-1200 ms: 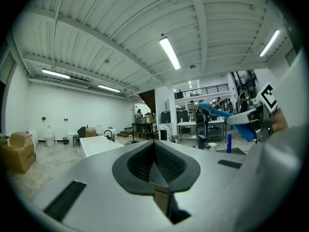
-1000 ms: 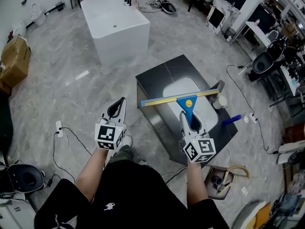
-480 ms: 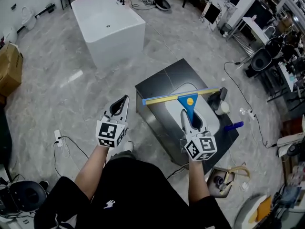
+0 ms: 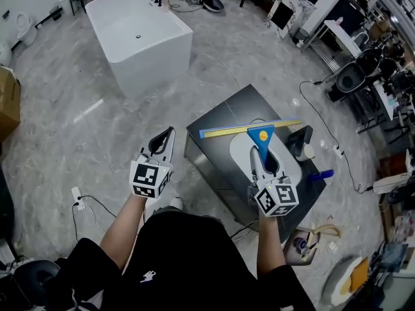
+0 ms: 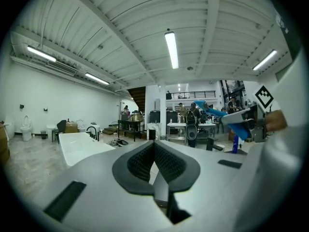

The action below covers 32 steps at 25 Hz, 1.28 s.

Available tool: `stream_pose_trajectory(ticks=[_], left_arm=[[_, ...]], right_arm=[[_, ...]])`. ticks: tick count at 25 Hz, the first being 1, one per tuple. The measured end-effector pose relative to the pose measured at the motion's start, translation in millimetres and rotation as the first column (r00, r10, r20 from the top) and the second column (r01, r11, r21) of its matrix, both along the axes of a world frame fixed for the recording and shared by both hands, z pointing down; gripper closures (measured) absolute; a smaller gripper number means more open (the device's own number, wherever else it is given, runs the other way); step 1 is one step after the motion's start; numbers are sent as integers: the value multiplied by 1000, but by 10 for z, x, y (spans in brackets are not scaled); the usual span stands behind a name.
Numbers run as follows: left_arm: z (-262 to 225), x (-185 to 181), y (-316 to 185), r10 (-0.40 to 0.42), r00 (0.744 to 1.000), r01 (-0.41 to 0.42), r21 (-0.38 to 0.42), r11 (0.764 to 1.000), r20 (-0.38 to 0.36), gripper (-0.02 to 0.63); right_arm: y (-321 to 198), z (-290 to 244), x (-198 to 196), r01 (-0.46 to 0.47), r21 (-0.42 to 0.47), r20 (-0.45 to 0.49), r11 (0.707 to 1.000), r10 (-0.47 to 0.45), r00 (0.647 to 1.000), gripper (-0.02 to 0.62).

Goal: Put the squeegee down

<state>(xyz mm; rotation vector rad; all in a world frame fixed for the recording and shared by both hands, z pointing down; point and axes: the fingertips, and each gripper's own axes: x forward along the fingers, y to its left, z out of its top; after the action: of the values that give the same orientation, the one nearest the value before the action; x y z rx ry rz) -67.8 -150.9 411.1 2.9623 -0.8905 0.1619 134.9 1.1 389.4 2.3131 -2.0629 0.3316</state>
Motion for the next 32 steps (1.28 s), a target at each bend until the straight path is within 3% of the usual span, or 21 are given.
stream_pose_trajectory(ticks=[13,23,32], left_arm=[[190,96,-280,1,1000,0,-49,999,21,604],[303,461,-566,-109,993,112,-66,992,40,603],[468,736,-692,-207,974,215,-81,973,93,603]], right_arm=[[-423,86,133,5,-31,6,999,-5,1000,466],[-1062,535,748,145,-95,-14,985,-147,989,466],[-1479,1051,1111,304,-161,4,939,-308,951,466]])
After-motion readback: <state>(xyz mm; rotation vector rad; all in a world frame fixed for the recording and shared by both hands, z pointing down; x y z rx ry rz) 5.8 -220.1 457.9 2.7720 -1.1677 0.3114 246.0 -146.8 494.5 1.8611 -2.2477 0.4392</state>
